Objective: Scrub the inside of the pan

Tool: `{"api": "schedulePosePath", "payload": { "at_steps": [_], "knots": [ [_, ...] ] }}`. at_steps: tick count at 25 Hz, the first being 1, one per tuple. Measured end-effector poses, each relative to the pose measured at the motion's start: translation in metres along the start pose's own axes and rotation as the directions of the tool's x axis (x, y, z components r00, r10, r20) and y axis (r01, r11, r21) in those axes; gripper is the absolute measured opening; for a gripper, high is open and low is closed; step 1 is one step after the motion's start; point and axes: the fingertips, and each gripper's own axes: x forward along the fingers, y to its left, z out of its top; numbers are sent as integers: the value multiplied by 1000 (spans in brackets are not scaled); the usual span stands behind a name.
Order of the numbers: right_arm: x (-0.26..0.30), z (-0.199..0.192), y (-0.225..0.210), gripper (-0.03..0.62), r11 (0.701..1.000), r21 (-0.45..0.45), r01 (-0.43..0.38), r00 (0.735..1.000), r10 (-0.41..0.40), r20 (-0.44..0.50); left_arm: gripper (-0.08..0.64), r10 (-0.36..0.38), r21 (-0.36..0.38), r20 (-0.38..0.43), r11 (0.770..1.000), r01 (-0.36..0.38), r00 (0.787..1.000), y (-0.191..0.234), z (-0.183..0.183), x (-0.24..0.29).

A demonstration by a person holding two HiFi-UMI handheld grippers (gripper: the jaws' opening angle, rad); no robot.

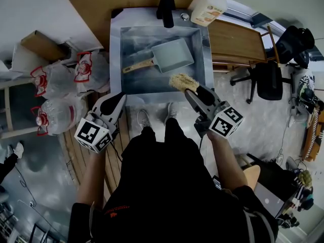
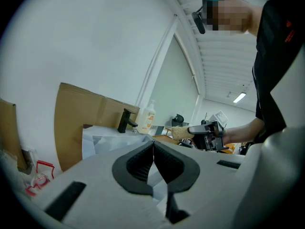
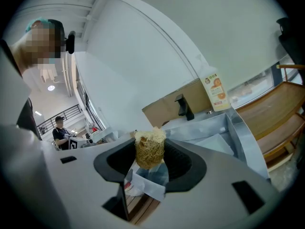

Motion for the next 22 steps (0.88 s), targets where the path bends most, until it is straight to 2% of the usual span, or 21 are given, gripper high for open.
{"api": "schedulePosePath", "payload": {
  "at_steps": [10,19,22],
  "knots": [
    [15,22,-45,186,999,-5,-54,998,54,-40,20,66,-28,-27,997,-67,997,0,-5,39],
    [38,37,-101,186,994,-22,-111,986,107,-131,20,155,-58,-40,986,-157,987,4,-7,83],
    [50,39,-115,186,990,-42,-134,978,126,-166,20,176,-96,-17,979,-177,984,4,-5,95]
  ]
}}
